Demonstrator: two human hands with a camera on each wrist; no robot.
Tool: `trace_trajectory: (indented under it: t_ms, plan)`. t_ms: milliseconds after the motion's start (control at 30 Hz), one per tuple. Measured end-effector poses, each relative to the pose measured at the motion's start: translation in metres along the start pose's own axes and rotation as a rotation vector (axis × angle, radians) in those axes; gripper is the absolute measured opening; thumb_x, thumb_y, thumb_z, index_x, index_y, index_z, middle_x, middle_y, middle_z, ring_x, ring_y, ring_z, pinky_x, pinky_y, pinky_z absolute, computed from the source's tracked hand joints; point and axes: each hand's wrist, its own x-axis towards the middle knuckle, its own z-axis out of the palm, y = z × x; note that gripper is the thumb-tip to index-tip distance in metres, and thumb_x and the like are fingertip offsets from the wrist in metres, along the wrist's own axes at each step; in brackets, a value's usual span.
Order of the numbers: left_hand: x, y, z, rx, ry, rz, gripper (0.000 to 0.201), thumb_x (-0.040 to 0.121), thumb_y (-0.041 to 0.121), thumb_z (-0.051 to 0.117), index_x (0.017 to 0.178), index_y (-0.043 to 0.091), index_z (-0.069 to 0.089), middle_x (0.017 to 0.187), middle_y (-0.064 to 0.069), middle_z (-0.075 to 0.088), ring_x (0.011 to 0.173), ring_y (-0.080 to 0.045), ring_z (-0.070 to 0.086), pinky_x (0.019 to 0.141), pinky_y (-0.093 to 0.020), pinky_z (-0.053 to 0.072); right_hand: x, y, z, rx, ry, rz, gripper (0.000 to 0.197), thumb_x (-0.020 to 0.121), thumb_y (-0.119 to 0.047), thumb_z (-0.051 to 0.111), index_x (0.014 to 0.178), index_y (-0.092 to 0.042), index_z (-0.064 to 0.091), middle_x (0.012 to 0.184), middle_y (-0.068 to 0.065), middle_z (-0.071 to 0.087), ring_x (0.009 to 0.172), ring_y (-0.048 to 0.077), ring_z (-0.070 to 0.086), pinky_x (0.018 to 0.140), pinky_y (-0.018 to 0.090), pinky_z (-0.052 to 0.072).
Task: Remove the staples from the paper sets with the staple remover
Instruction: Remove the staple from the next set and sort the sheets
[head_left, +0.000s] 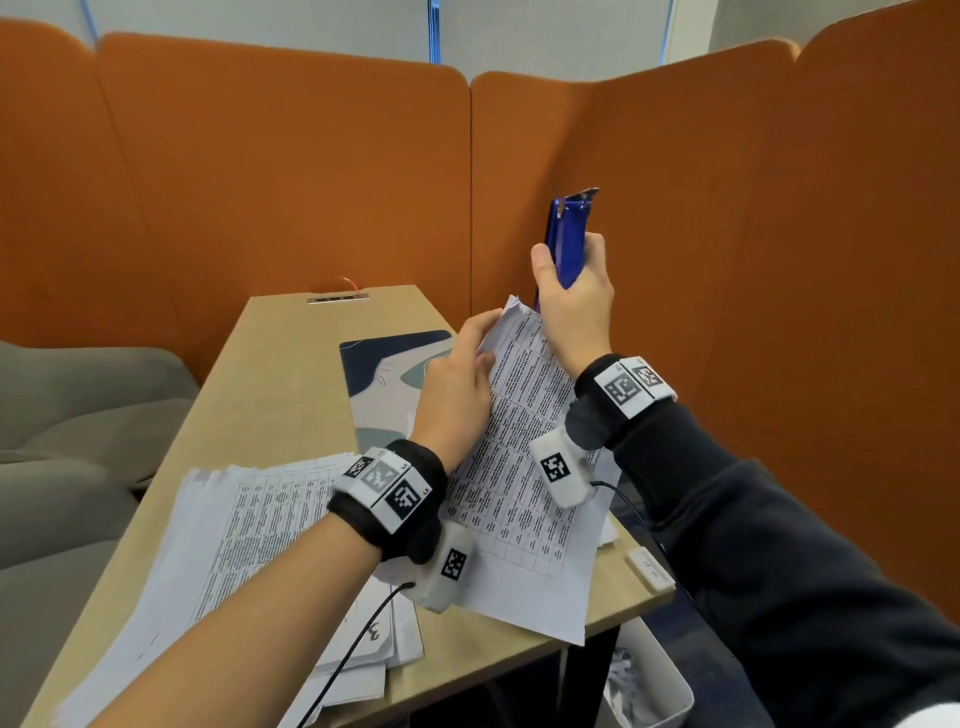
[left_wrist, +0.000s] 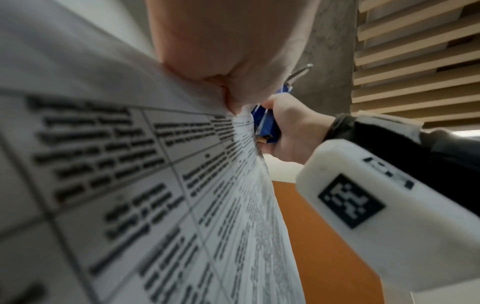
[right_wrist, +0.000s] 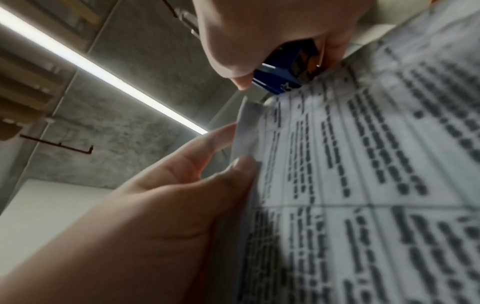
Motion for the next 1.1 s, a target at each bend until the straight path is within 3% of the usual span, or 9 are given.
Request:
trace_trajectory:
  t_ms: [100,200,300,433,733,900,967,1033,1100]
  plan:
    - [-0.001,0.004,0.003,0.024,-0.006,0.009,0.041,0.098,0.006,0.045,0.135,0.024,0.047,0.052,0.01,0.042,0.044,-0.006,0.043,0.046,-0.017,0.026,-0.007,-0.002,0.003,0.018,-0.108,0.005,0.019,0.095,-0.037,0.057,0.098,-0.019,0.051,0.071,-0.013,0.052,0.057,-0.003,0.049,0.061,0.02,0.045]
    - [-0.001,0.007,0.008,0.011,-0.022,-0.023,0.043,0.098,0.007,0.043,0.137,0.025,0.044,0.053,0.011,0.04,0.045,-0.007,0.039,0.048,-0.022,0.027,-0.006,-0.01,0.006,0.101,-0.131,0.038,0.017,0.095,-0.035,0.058,0.093,-0.019,0.052,0.074,-0.011,0.051,0.06,-0.002,0.048,0.064,0.016,0.045]
    - [-0.001,0.01,0.011,-0.021,-0.035,-0.054,0.044,0.099,0.009,0.044,0.141,0.021,0.039,0.061,0.01,0.046,0.054,-0.012,0.044,0.054,-0.029,0.03,0.0,-0.014,0.008,0.193,-0.113,0.096,0.018,0.095,-0.034,0.059,0.086,-0.019,0.053,0.074,-0.006,0.051,0.065,0.01,0.05,0.066,0.028,0.047]
    - [0.0,0.013,0.011,-0.033,-0.046,-0.08,0.043,0.101,0.016,0.043,0.143,0.016,0.035,0.08,-0.005,0.061,0.074,-0.024,0.058,0.063,-0.029,0.036,0.002,-0.012,0.01,0.181,-0.087,0.126,0.023,0.095,-0.036,0.058,0.079,-0.022,0.05,0.07,-0.008,0.05,0.06,0.007,0.046,0.062,0.022,0.042]
    - [0.0,0.017,0.012,0.009,-0.058,-0.062,0.043,0.101,0.019,0.043,0.143,0.017,0.036,0.091,-0.012,0.067,0.084,-0.027,0.06,0.07,-0.035,0.042,0.004,-0.009,0.011,0.117,-0.084,0.112,0.028,0.096,-0.041,0.054,0.075,-0.023,0.05,0.067,-0.007,0.05,0.059,0.009,0.047,0.06,0.023,0.041]
    - [-0.008,0.013,0.008,-0.068,-0.159,-0.08,0.036,0.095,0.021,0.053,0.13,0.021,0.044,0.084,0.005,0.061,0.072,-0.006,0.056,0.06,-0.018,0.036,0.005,-0.006,0.008,0.083,-0.06,0.082,0.034,0.095,-0.047,0.052,0.072,-0.023,0.049,0.065,-0.004,0.051,0.061,0.016,0.05,0.063,0.037,0.045]
    - [-0.013,0.003,0.008,-0.073,-0.317,-0.152,0.027,0.094,0.017,0.052,0.12,0.021,0.047,0.095,0.003,0.062,0.081,-0.011,0.058,0.063,-0.017,0.041,0.004,-0.003,0.004,0.113,-0.104,0.11,0.032,0.092,-0.052,0.053,0.075,-0.025,0.05,0.069,-0.003,0.053,0.065,0.024,0.054,0.068,0.043,0.051]
    - [-0.018,-0.009,0.007,-0.056,-0.349,-0.214,0.018,0.094,0.01,0.048,0.106,0.022,0.051,0.092,0.003,0.059,0.082,-0.014,0.057,0.061,-0.016,0.042,0.002,-0.002,-0.002,0.155,-0.093,0.121,0.026,0.094,-0.049,0.054,0.085,-0.025,0.053,0.074,-0.005,0.054,0.068,0.019,0.056,0.071,0.038,0.051]
    - [-0.015,-0.022,0.006,-0.098,-0.272,-0.314,0.016,0.094,0.007,0.046,0.101,0.02,0.052,0.089,0.002,0.059,0.077,-0.014,0.056,0.056,-0.012,0.044,0.003,-0.001,-0.007,0.224,0.013,0.136,0.019,0.097,-0.042,0.053,0.098,-0.023,0.054,0.079,-0.009,0.055,0.069,0.008,0.053,0.07,0.024,0.05]
